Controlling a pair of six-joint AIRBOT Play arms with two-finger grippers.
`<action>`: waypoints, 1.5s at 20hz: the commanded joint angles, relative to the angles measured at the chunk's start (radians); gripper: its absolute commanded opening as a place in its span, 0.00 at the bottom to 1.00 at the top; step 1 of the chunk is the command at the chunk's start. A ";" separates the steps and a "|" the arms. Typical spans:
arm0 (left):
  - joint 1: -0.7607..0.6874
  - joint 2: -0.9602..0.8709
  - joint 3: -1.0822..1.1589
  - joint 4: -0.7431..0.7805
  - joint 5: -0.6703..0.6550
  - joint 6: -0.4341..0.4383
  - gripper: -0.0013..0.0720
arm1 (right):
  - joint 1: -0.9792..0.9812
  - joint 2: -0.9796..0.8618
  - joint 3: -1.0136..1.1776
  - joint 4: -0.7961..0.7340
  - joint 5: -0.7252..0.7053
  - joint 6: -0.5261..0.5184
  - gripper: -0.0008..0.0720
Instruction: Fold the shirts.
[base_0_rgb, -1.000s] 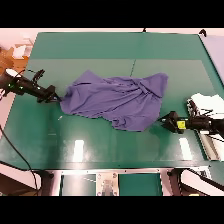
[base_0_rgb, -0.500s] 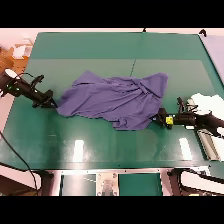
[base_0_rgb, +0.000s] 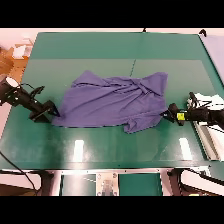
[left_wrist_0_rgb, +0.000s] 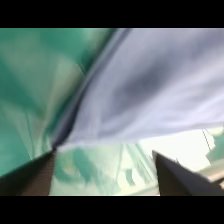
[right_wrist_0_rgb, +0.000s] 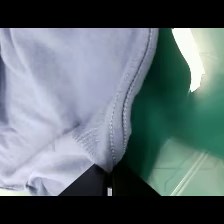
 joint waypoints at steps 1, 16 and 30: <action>0.001 0.015 0.000 0.014 -0.105 0.057 0.98 | -0.019 0.007 0.023 -0.030 0.053 0.004 0.04; 0.119 -0.127 -0.076 -0.280 0.071 0.259 0.73 | -0.018 0.007 0.032 -0.029 0.082 0.004 0.04; 0.119 0.192 0.105 -0.575 -0.040 0.331 0.04 | -0.027 0.201 0.366 0.238 0.293 -0.023 0.04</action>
